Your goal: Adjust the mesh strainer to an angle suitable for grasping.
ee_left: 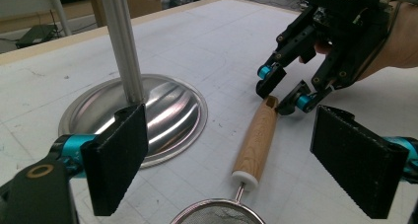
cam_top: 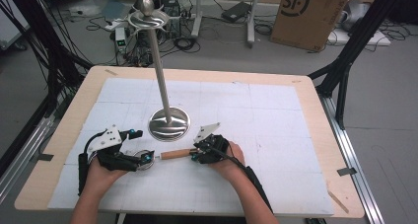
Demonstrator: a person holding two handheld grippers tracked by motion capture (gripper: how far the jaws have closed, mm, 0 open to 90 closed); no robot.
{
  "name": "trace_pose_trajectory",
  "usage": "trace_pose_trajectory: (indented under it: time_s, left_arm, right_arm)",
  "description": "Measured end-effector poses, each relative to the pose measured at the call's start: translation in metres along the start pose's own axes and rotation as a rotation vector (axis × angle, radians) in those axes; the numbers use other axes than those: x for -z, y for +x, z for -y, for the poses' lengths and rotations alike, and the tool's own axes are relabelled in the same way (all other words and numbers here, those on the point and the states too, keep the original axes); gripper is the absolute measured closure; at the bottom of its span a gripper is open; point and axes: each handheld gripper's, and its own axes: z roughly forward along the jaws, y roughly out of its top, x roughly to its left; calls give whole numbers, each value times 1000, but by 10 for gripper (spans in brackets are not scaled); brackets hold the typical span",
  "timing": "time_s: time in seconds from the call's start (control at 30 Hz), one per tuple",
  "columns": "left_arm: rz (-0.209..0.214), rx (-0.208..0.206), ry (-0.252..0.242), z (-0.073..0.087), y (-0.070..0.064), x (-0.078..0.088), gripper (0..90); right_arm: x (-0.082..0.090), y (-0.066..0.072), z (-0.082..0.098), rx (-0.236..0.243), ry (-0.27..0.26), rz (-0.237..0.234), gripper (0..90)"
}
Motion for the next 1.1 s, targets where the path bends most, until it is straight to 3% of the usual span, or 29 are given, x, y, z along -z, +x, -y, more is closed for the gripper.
trace_pose_trajectory:
  time_s: [0.17,0.33,0.73,1.1]
  left_arm:
    - [-2,-1,5,0,1,1,154]
    - [-2,1,7,1,1,1,154]
    - [-4,0,15,1,0,-1,154]
    - [-3,-2,20,1,-1,-1,154]
  right_arm:
    - [2,-1,-1,-8,-2,2,588]
    - [16,1,2,-30,-16,-6,531]
    - [79,2,30,-76,-139,46,469]
    - [122,-1,62,-136,-239,85,463]
